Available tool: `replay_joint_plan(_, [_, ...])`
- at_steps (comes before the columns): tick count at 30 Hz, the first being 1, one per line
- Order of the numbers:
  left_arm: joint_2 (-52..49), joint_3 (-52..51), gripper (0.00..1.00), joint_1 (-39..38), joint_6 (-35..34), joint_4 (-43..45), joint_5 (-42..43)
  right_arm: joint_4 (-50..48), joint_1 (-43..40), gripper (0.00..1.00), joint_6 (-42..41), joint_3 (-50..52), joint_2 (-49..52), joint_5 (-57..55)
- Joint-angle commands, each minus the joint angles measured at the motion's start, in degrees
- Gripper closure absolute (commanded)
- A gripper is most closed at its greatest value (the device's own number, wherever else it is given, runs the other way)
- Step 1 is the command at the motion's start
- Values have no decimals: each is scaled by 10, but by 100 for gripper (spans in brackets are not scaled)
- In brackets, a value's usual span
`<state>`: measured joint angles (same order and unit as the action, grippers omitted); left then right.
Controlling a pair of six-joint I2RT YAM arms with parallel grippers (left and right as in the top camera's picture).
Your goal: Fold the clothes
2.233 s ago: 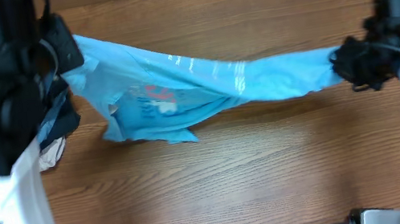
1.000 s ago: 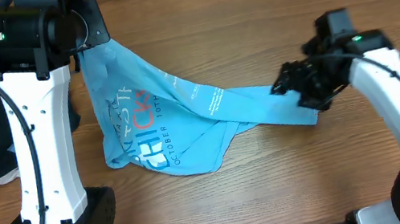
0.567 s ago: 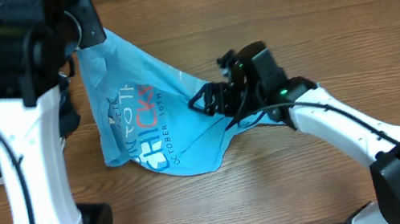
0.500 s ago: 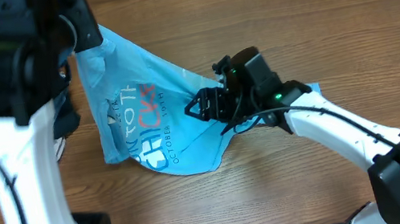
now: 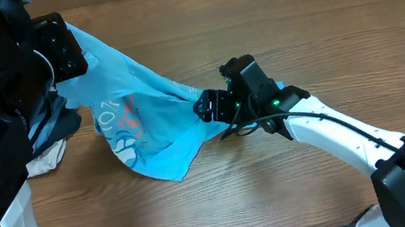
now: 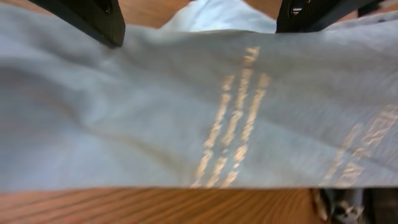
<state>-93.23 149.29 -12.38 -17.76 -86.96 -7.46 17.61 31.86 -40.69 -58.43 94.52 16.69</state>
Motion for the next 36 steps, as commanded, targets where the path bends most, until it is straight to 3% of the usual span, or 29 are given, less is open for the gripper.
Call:
replay_joint_plan(1, [12,9,96,-1,10,7,7,6,0,19,5,3,1,-21])
replay_joint_plan(8, [12,9,96,-1,10,9,9,27,12,20,63,3,3,-4])
replay_joint_plan(11, [12,9,96,-1,10,15,10,36,25,25,63,3,14,1])
replay_joint_plan(15, [14,9,96,-1,3,45,41,19,45,21,62,3,43,11])
replay_joint_plan(19, [18,9,96,-1,-3,71,61,7,40,21,62,2,45,-48])
replay_joint_plan(26, [32,9,96,-1,-2,75,60,12,-8,60,63,2,45,-59])
replay_joint_plan(30, [37,9,96,-1,-2,76,60,9,-22,71,63,2,45,-60])
replay_joint_plan(34, [39,10,96,-1,-2,77,60,9,-38,93,81,2,44,-46])
replay_joint_plan(36, [39,10,96,-1,-2,77,60,15,-51,94,96,2,34,-44])
